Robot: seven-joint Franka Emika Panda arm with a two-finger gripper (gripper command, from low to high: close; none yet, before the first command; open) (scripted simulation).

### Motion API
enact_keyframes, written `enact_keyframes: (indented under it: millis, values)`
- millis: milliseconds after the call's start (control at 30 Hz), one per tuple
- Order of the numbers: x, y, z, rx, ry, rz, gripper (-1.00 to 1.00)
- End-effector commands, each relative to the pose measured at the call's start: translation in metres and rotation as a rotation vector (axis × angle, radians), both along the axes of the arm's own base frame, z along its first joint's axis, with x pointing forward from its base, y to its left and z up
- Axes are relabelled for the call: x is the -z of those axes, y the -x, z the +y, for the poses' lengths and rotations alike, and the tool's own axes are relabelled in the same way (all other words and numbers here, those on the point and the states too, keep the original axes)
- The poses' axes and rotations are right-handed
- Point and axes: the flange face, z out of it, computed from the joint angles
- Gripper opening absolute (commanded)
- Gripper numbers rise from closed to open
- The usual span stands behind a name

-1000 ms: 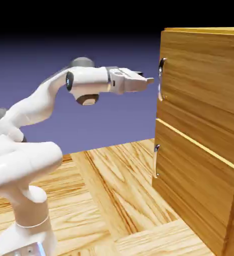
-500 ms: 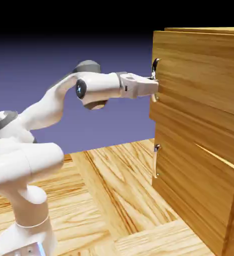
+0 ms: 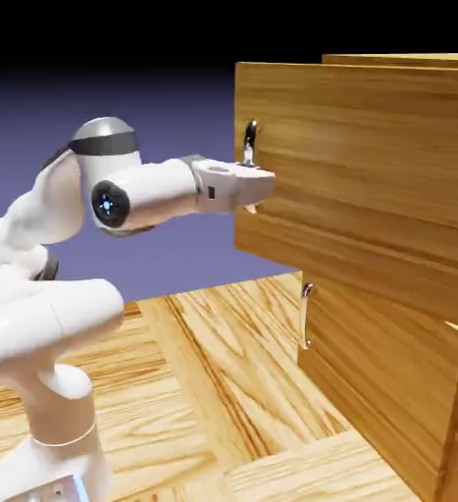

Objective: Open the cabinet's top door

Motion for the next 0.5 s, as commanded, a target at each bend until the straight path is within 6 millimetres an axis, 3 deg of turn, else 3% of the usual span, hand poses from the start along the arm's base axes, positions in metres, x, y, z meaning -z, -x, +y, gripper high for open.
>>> enact_keyframes:
  millis: [0, 467]
  values:
    - [0.000, 0.003, -0.003, -0.009, 0.000, 0.000, -1.00]
    - [0.000, 0.058, -0.077, -0.229, 0.001, 0.001, -1.00]
